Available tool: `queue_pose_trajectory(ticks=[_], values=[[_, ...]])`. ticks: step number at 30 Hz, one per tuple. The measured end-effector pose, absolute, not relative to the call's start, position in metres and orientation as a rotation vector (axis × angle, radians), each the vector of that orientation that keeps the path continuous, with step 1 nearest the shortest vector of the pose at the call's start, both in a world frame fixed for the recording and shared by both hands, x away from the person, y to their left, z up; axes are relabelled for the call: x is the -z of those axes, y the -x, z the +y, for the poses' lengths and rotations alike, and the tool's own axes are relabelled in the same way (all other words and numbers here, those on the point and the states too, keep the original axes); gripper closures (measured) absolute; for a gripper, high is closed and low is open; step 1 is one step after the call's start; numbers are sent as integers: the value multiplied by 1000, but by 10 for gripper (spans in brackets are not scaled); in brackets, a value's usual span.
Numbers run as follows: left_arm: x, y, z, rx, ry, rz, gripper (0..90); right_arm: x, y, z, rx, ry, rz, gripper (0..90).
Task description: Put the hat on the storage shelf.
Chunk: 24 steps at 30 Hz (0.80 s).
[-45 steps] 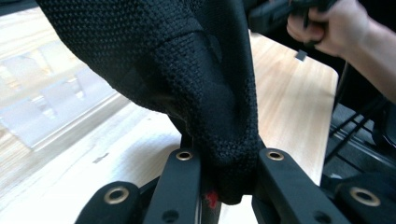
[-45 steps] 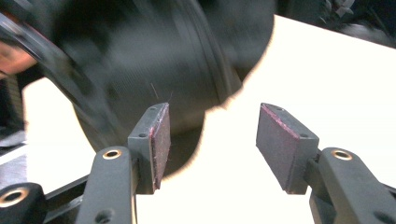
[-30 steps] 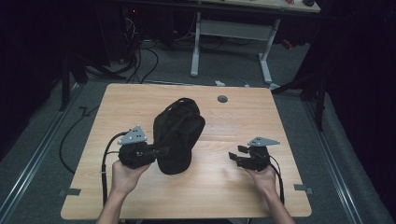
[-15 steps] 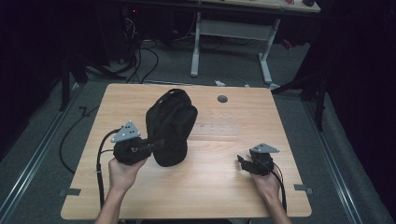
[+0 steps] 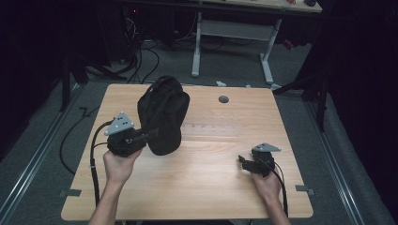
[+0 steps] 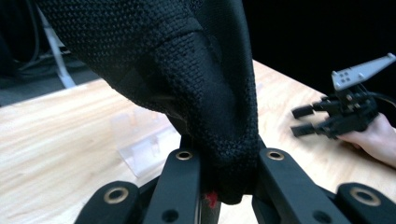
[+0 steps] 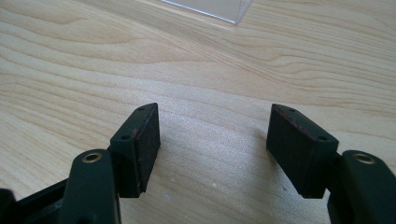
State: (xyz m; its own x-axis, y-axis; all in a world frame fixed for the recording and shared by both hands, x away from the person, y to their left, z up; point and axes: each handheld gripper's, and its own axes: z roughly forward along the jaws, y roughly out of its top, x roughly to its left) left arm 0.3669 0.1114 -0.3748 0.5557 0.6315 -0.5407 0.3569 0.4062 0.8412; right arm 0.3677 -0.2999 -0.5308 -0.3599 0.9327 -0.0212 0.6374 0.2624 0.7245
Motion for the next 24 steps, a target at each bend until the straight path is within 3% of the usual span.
queue_pose_trajectory(ticks=[10, 11, 12, 24], values=[[367, -383, 109, -315, -1181, 1008, 835, 531, -367, -300, -879, -1421, 2089, 346], [368, -384, 112, -339, -1260, 974, 835, 531, -367, -300, -879, -1421, 2089, 347], [367, -387, 106, -332, -1192, 1007, 835, 531, -367, -299, -879, -1425, 2087, 346], [366, -413, 96, -387, -1187, 1027, 833, 531, -367, -300, -880, -1425, 2087, 346]])
